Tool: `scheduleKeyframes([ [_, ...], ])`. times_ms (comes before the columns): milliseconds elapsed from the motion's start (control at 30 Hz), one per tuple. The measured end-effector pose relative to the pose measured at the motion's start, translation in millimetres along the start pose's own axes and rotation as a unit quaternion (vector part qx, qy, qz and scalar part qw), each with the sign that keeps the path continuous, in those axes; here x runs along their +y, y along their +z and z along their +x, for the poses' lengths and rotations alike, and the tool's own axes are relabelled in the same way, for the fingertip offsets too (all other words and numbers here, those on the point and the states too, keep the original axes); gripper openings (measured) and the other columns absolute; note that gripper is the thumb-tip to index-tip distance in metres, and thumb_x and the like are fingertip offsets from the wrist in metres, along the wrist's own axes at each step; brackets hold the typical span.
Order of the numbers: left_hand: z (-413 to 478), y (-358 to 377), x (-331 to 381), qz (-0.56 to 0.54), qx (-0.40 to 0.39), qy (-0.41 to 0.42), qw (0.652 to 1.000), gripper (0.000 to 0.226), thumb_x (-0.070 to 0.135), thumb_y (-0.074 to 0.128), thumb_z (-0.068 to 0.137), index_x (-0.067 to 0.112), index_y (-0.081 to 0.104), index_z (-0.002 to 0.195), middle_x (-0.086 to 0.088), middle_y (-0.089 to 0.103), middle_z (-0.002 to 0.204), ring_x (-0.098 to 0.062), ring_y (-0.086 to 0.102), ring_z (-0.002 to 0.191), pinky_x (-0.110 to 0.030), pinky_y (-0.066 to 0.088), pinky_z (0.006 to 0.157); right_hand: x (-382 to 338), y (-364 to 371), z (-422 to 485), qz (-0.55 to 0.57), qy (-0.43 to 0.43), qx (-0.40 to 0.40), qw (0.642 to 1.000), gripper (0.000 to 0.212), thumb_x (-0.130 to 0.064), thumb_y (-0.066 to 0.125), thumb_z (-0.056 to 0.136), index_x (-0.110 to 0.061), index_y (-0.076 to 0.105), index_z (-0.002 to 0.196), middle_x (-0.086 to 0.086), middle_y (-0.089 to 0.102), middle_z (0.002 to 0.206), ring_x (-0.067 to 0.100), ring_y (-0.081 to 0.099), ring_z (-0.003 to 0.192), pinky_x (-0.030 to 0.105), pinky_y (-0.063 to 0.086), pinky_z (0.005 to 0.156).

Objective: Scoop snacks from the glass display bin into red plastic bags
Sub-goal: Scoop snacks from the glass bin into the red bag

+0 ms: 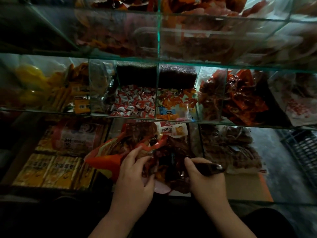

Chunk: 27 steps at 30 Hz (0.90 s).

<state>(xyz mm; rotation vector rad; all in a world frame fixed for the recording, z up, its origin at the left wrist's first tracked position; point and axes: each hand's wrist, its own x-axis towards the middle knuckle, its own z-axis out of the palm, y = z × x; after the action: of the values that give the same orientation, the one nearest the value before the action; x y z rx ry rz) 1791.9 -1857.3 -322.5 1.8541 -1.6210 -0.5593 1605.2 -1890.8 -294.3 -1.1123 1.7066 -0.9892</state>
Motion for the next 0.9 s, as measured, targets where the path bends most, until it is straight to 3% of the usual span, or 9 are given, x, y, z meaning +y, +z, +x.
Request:
scheduleKeyframes([
  [67, 0, -1, -1, 0.003, 0.002, -0.002, 1.0, 0.05, 0.027, 0.077, 0.089, 0.033, 0.058, 0.134, 0.032, 0.022, 0.149, 0.011, 0.016, 0.14, -0.024, 0.024, 0.117, -3, -7, -1, 0.056, 0.031, 0.02, 0.998, 0.009, -0.045, 0.071, 0.088, -0.042, 0.076, 0.08, -0.003, 0.073, 0.06, 0.008, 0.069, 0.051, 0.023, 0.049, 0.048],
  [133, 1, -3, -3, 0.0, 0.002, -0.009, 1.0, 0.052, 0.025, 0.077, 0.089, 0.031, 0.058, 0.136, 0.035, 0.022, 0.146, 0.013, 0.015, 0.138, -0.021, 0.021, 0.115, -5, -10, 3, 0.066, 0.054, -0.015, 0.996, 0.012, -0.047, 0.07, 0.088, -0.038, 0.076, 0.081, 0.004, 0.073, 0.058, 0.014, 0.072, 0.052, 0.02, 0.049, 0.044],
  [200, 1, -4, -2, -0.006, 0.007, -0.008, 1.0, 0.053, 0.024, 0.078, 0.088, 0.029, 0.058, 0.137, 0.037, 0.023, 0.142, 0.015, 0.018, 0.136, -0.018, 0.021, 0.115, -7, -11, 6, 0.081, 0.092, -0.071, 0.99, 0.009, -0.037, 0.077, 0.087, -0.034, 0.077, 0.079, 0.009, 0.076, 0.067, 0.02, 0.077, 0.063, 0.025, 0.057, 0.05],
  [300, 0, -4, 1, -0.03, 0.011, -0.018, 0.999, 0.052, 0.023, 0.077, 0.089, 0.029, 0.058, 0.137, 0.044, 0.022, 0.137, 0.02, 0.019, 0.132, -0.013, 0.02, 0.111, 0, -6, 5, 0.05, 0.077, -0.098, 0.991, 0.008, -0.021, 0.082, 0.084, -0.027, 0.078, 0.079, 0.008, 0.079, 0.077, 0.022, 0.079, 0.076, 0.04, 0.064, 0.065],
  [467, -2, -4, 2, -0.053, 0.017, -0.046, 0.997, 0.056, 0.021, 0.077, 0.09, 0.03, 0.054, 0.14, 0.042, 0.02, 0.138, 0.017, 0.019, 0.132, -0.027, 0.028, 0.117, 13, -1, -6, 0.184, 0.128, -0.063, 0.972, 0.022, 0.004, 0.07, 0.085, -0.015, 0.078, 0.076, 0.017, 0.078, 0.078, 0.031, 0.079, 0.08, 0.034, 0.062, 0.062],
  [567, -3, -6, 5, -0.038, 0.024, -0.032, 0.998, 0.057, 0.021, 0.077, 0.089, 0.032, 0.053, 0.14, 0.04, 0.022, 0.138, 0.011, 0.02, 0.136, -0.03, 0.029, 0.119, 9, -15, -9, 0.2, 0.118, -0.037, 0.972, 0.02, -0.005, 0.07, 0.091, -0.015, 0.077, 0.075, 0.022, 0.077, 0.077, 0.035, 0.078, 0.076, 0.038, 0.063, 0.061],
  [700, -7, -8, 10, 0.028, 0.052, 0.037, 0.998, 0.056, 0.019, 0.078, 0.087, 0.026, 0.056, 0.138, 0.025, 0.033, 0.144, 0.001, 0.026, 0.141, -0.028, 0.024, 0.115, -5, -35, -16, 0.199, 0.078, -0.011, 0.977, 0.019, -0.02, 0.071, 0.094, -0.019, 0.077, 0.076, 0.017, 0.077, 0.076, 0.031, 0.079, 0.073, 0.029, 0.062, 0.057],
  [833, 5, -4, 29, 0.013, 0.026, 0.109, 0.994, 0.039, 0.021, 0.075, 0.089, 0.026, 0.065, 0.126, 0.024, 0.052, 0.123, 0.012, 0.044, 0.119, -0.004, 0.033, 0.102, -9, -51, -17, 0.252, 0.118, 0.001, 0.96, 0.01, -0.011, 0.069, 0.095, -0.006, 0.074, 0.089, 0.021, 0.077, 0.082, 0.034, 0.078, 0.079, 0.029, 0.062, 0.06],
  [900, 14, 0, 38, 0.016, 0.003, 0.106, 0.994, 0.031, 0.026, 0.073, 0.089, 0.026, 0.068, 0.12, 0.022, 0.058, 0.114, 0.007, 0.053, 0.109, -0.009, 0.043, 0.093, -11, -57, -17, 0.269, 0.13, 0.011, 0.954, 0.007, -0.008, 0.068, 0.094, -0.001, 0.071, 0.094, 0.023, 0.077, 0.082, 0.035, 0.078, 0.08, 0.029, 0.062, 0.061],
])
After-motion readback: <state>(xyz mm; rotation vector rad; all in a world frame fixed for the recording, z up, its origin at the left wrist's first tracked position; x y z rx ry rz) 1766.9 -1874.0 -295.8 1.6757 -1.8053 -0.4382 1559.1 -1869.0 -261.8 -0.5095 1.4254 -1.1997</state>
